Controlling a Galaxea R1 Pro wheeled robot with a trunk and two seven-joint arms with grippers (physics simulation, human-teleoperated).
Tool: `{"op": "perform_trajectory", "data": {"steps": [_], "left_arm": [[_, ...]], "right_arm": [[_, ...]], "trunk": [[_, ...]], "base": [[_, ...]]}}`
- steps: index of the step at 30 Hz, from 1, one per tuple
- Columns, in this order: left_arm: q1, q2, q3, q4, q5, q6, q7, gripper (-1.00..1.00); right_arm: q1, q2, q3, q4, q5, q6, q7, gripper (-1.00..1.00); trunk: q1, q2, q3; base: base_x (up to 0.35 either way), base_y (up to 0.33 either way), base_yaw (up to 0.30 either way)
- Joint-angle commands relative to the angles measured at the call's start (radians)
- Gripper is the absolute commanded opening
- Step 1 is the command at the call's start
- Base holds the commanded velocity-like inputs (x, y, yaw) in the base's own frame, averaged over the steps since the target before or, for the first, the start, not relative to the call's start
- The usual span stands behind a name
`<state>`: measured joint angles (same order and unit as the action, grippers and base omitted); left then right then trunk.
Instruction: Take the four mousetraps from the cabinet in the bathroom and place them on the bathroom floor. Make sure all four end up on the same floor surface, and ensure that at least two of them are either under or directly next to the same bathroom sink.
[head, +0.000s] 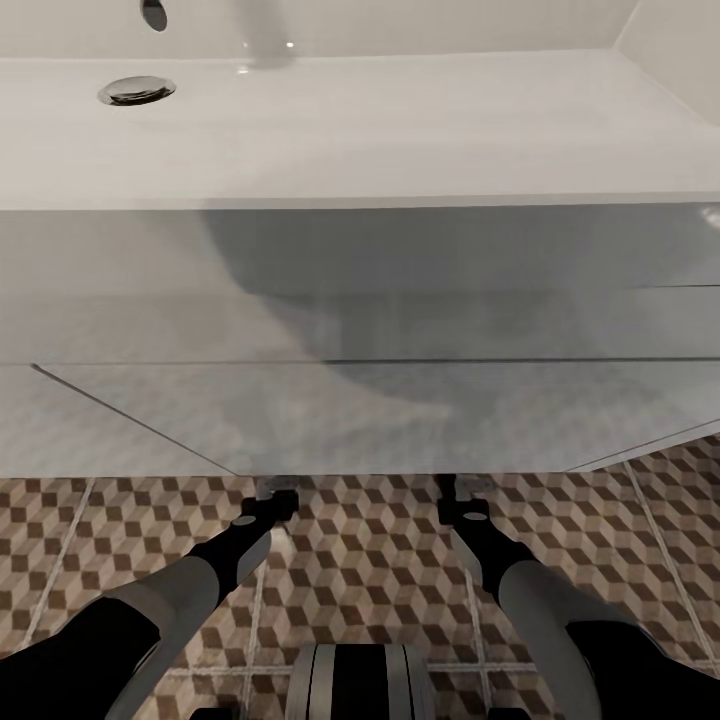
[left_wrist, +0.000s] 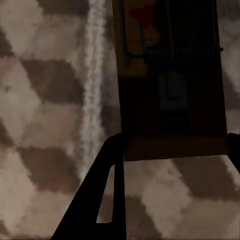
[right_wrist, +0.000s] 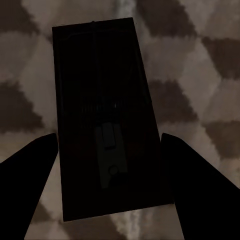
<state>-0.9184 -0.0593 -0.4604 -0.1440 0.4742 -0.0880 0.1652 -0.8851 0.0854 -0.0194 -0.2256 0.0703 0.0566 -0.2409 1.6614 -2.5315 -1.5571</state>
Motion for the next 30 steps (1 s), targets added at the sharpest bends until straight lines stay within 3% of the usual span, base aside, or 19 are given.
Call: {"op": "perform_trajectory", "data": {"steps": [1,6,16,30], "left_arm": [[0.000,0.000,-0.009,0.001,0.007,0.006,0.007,-1.00],[0.000,0.003,-0.008,0.002,0.009,0.021,0.005,-1.00],[-0.002,0.004,-0.003,0.030,0.012,0.037,-0.073,-1.00],[-0.001,0.003,-0.001,0.028,0.010,0.027,-0.079,-1.00]], "right_arm": [[0.000,0.000,-0.002,-0.001,0.005,0.008,-0.003,-1.00],[0.000,0.000,-0.002,0.018,0.003,0.017,-0.003,-1.00],[0.000,-0.001,-0.003,0.039,0.002,0.020,-0.003,-1.00],[0.000,0.000,-0.004,0.041,0.001,0.016,-0.003,-1.00]], "trunk": [[0.000,0.000,-0.001],[0.000,0.000,-0.001],[0.000,0.000,-0.001],[0.000,0.000,-0.001]], "base": [[0.000,0.000,0.000],[0.000,0.000,0.000],[0.000,0.000,0.000],[0.000,0.000,0.000]]}}
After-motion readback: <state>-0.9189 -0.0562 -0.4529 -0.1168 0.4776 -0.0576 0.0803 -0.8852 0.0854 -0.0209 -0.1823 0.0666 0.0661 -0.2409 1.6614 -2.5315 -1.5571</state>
